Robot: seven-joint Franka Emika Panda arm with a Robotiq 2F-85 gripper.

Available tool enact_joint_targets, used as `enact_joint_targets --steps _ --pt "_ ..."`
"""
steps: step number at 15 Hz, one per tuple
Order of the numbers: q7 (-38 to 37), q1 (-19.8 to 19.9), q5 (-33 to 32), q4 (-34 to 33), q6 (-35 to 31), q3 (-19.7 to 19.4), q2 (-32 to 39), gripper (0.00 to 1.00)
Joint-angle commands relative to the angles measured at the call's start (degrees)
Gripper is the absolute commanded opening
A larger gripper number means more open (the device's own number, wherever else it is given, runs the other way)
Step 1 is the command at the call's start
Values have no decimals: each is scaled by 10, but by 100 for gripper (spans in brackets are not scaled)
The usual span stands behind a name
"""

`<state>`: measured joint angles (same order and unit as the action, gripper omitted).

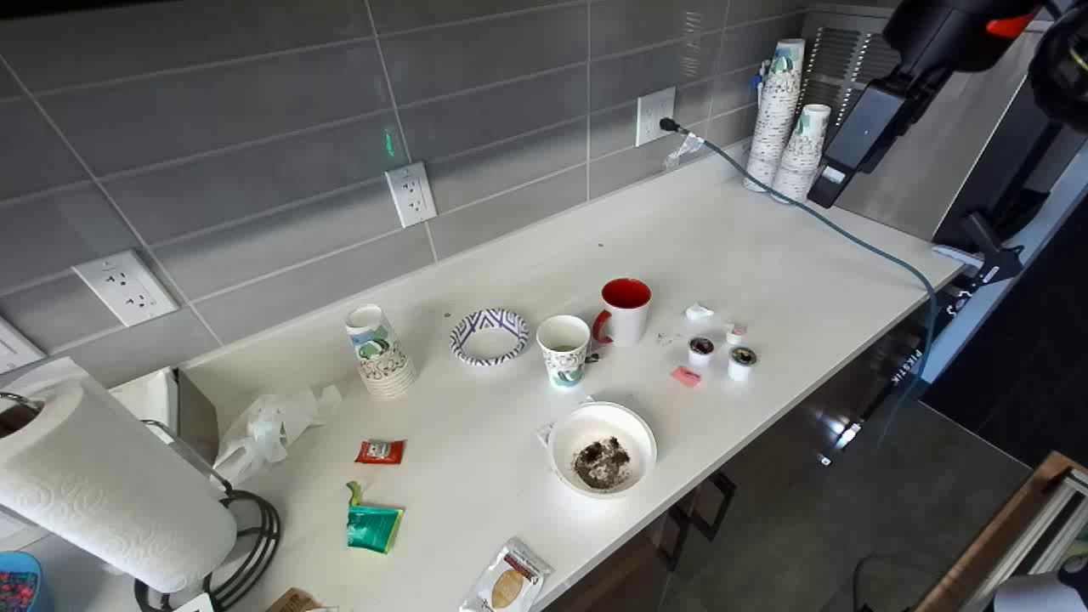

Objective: Remove the tea bag from the paper cup and put it in the mug

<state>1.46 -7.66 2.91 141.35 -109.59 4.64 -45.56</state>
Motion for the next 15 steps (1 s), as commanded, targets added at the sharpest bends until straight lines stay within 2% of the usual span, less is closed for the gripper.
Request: enact_joint_targets --steps 1,6,10,15 --pt "1 2 1 -1 1 1 0 100" --pt "1 2 1 -1 1 2 0 100" --pt "36 -20 28 46 -109 -6 31 100" --pt "96 -60 59 112 -289 -23 78 100"
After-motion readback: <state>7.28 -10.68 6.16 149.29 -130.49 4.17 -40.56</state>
